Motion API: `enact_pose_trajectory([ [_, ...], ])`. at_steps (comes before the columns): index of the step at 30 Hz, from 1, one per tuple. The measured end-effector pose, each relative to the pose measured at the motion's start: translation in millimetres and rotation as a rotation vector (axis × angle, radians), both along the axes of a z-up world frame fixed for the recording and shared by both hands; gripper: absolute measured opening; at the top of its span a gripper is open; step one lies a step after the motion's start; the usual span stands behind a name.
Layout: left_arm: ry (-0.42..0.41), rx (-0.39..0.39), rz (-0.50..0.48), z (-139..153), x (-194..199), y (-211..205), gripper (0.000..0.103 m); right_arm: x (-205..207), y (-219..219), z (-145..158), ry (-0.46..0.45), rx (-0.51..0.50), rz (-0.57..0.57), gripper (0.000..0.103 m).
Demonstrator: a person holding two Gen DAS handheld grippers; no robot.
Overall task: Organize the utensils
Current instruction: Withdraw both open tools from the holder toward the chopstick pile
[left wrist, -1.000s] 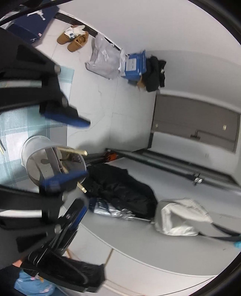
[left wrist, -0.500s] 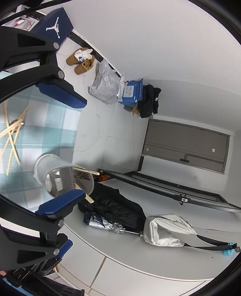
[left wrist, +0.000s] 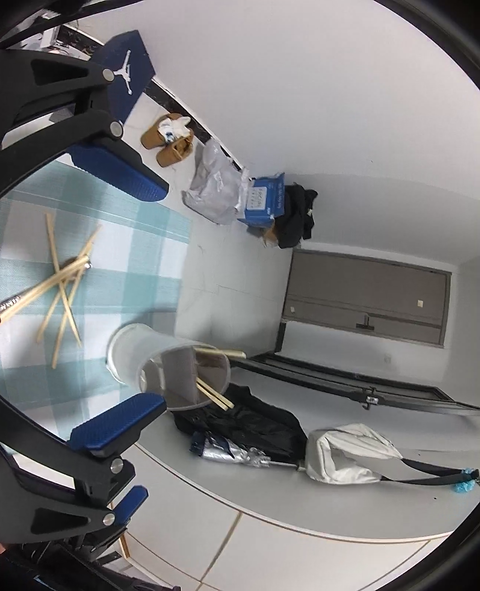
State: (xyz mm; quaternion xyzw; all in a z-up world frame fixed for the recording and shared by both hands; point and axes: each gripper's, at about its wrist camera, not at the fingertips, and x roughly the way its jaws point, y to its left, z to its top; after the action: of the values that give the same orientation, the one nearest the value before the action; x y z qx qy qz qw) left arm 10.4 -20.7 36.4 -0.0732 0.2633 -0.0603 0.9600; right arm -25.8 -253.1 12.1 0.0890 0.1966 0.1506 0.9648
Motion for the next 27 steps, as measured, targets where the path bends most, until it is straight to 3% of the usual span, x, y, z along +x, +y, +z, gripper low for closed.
enact_pose_trajectory([
  [9,0.072,-0.020,0.037,-39.1,-6.5,18.2,0.102,-3.6,3.4,-41.4,0.111,-0.043,-0.012,0.086],
  [18,0.177,-0.061,0.001,-77.3,-6.3,27.7,0.102,3.9,14.1,-71.2,0.251,-0.060,-0.025,0.086],
  [27,0.268,-0.092,-0.002,-93.8,4.0,40.5,0.102,28.1,27.3,-89.4,0.347,-0.086,-0.053,0.086],
])
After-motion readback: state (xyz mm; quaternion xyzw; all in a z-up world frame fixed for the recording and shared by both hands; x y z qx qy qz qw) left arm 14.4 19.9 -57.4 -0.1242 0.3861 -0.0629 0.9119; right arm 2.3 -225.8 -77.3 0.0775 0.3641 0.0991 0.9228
